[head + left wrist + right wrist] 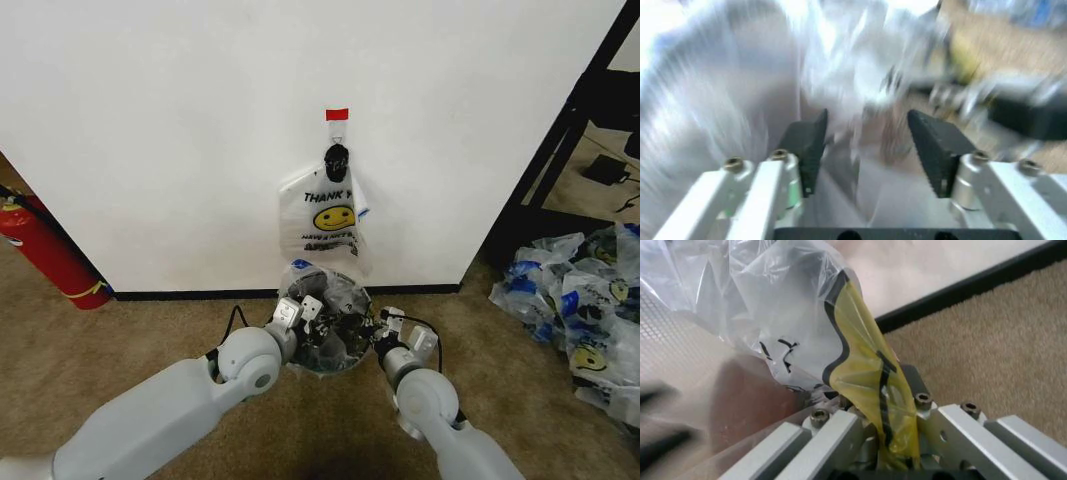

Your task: Pick up the garbage bag from the wall and place it over the trash bin.

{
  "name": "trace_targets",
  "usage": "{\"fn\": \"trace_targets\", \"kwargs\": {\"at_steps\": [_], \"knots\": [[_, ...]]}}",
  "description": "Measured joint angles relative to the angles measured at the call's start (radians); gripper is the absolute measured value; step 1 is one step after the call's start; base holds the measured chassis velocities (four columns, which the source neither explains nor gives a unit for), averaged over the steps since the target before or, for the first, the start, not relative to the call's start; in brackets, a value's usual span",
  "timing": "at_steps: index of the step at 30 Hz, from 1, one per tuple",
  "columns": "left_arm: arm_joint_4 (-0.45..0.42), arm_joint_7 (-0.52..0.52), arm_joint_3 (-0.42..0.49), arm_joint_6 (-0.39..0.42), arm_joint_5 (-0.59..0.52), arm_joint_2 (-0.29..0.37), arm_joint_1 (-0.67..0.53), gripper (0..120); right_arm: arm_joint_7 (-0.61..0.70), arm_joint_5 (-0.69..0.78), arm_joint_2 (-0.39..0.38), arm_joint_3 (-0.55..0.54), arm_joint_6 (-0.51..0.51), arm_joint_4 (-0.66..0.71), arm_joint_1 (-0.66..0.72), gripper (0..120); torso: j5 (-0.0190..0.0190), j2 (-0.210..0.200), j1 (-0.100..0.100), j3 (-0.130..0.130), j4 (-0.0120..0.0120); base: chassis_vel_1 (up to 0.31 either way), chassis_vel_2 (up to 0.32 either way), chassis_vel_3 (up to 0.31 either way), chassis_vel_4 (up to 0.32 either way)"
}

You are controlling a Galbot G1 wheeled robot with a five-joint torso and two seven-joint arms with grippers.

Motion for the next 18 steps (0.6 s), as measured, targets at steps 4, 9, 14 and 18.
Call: {"fn": "trace_targets", "kwargs": {"at_steps": [4,9,14,18], "knots": [[-0.048,0.002,-0.059,-0.059,-0.006,0.027,0.011,70,0.075,0.042,0.042,0.004,-0.07,-0.009,0.027,0,0.0006,0.0,0.0,0.0,0.0,0.0,0.0,0.0,0.0],[-0.102,0.001,-0.213,-0.119,0.051,0.083,0.145,90,0.224,0.131,0.111,0.027,-0.188,-0.031,0.065,0,0.0001,0.0,0.0,0.0,0.0005,0.0,0.0,0.0,0.0],[-0.141,0.0,-0.349,-0.136,0.079,0.079,0.301,100,0.283,0.141,0.155,0.035,-0.215,-0.106,0.103,0,0.0,0.0,0.0,0.0,0.0001,0.0,0.0,0.0,0.0],[-0.155,0.0,-0.425,-0.147,0.098,0.054,0.395,100,0.283,0.128,0.171,0.034,-0.215,-0.157,0.126,0,-0.0002,0.0,0.0,0.0,-0.0002,0.0,0.0,0.0,0.0]]}}
